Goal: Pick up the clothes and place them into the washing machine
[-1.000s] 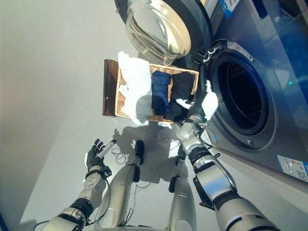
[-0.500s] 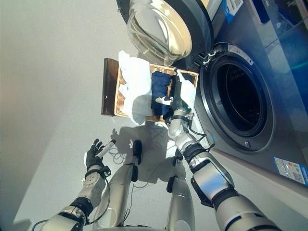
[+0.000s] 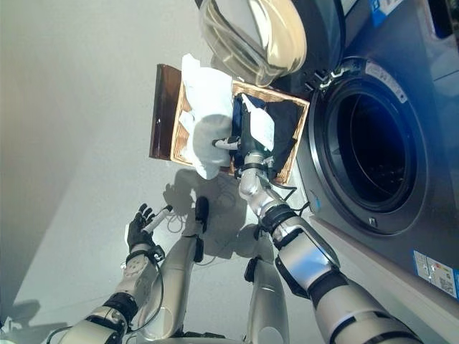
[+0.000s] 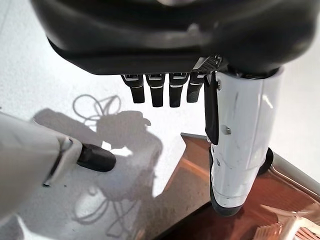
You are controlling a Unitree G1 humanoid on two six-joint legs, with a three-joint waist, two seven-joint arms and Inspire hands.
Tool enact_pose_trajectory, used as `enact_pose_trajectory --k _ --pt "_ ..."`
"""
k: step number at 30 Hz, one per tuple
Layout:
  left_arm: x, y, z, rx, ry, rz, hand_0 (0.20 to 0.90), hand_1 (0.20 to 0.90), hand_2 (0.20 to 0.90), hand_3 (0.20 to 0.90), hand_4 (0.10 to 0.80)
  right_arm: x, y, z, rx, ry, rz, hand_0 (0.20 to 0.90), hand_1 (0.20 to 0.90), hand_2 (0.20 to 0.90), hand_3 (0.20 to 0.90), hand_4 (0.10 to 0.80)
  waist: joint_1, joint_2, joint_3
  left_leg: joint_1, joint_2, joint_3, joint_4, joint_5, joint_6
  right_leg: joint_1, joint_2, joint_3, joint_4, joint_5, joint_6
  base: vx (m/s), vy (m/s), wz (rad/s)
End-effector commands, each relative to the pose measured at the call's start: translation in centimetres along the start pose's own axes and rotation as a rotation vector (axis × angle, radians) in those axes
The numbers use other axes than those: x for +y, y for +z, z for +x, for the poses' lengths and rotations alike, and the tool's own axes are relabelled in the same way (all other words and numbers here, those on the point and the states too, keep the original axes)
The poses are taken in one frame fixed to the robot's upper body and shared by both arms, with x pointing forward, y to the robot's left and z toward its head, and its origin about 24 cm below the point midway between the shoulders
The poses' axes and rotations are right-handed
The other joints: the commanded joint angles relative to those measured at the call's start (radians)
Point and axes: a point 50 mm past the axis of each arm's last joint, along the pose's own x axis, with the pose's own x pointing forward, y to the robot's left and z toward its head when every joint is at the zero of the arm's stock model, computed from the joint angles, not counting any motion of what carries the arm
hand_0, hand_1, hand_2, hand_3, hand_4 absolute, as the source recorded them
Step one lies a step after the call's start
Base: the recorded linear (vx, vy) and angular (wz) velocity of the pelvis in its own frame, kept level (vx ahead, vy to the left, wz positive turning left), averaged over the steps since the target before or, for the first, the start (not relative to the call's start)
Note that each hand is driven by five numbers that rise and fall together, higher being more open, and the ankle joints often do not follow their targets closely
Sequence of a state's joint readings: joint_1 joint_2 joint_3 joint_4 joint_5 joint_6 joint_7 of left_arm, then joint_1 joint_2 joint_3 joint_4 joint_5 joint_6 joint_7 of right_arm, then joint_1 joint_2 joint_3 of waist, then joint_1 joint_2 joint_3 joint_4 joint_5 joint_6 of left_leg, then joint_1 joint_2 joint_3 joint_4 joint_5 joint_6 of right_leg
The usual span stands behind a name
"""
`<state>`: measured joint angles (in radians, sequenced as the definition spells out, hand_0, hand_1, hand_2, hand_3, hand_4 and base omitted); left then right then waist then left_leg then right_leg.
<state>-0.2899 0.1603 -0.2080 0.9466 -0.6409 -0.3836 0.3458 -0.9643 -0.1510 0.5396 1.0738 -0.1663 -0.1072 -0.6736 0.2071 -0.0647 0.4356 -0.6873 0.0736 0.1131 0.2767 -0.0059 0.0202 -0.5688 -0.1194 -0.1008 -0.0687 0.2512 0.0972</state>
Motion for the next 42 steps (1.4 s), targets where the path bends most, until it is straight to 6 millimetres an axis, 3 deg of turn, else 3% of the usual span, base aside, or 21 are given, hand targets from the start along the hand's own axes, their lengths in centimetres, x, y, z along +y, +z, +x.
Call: enact_pose_trajectory --k 1,7,18,33,42 --pt "0.1 1.7 0.0 -0.109 -0.012 -0.045 0.900 0.900 0.900 0.900 0.800 -2.5 4.0 2.4 -0.140 -0.092 0.069 0.900 0.900 0.900 0.900 0.800 0.050 0.080 0.013 0.111 0.004 -0.076 -0.364 0.198 -0.118 0.094 0.003 -0.025 0.054 -0.048 0.044 -0.012 -0.002 0.05" --pt "-0.6 3.0 -0.2 -0.160 -0.050 -0.080 0.900 0.900 0.900 0.900 0.800 -3.0 4.2 3.0 -0.113 -0.113 0.096 0.900 0.900 0.900 0.900 0.800 0.058 0.094 0.041 0.077 -0.001 -0.083 -0.364 0.204 -0.120 0.071 0.000 -0.038 0.052 -0.044 0.047 -0.014 0.004 0.06" --pt "-1.0 3.2 0.1 -0.161 -0.051 -0.069 0.900 0.900 0.900 0.900 0.800 -3.1 5.9 3.6 -0.141 -0.102 0.140 0.900 0.900 0.900 0.900 0.800 0.064 0.095 0.048 0.059 -0.005 -0.093 -0.364 0.205 -0.120 0.066 -0.002 -0.047 0.047 -0.043 0.048 -0.001 0.003 0.01" --pt "-1.1 2.9 0.4 -0.135 -0.039 -0.024 0.900 0.900 0.900 0.900 0.800 -1.3 11.2 3.4 -0.220 -0.023 0.245 0.900 0.900 0.900 0.900 0.800 0.094 0.076 0.041 0.072 -0.017 -0.115 -0.364 0.196 -0.121 0.114 -0.005 -0.074 0.033 -0.050 0.053 0.010 0.000 0.04" --pt "-1.2 3.1 0.7 -0.135 -0.033 -0.011 0.900 0.900 0.900 0.900 0.800 -0.4 12.4 3.1 -0.221 0.016 0.276 0.900 0.900 0.900 0.900 0.800 0.109 0.061 0.036 0.073 -0.022 -0.127 -0.364 0.196 -0.119 0.136 -0.004 -0.084 0.025 -0.054 0.054 0.008 -0.002 0.03"
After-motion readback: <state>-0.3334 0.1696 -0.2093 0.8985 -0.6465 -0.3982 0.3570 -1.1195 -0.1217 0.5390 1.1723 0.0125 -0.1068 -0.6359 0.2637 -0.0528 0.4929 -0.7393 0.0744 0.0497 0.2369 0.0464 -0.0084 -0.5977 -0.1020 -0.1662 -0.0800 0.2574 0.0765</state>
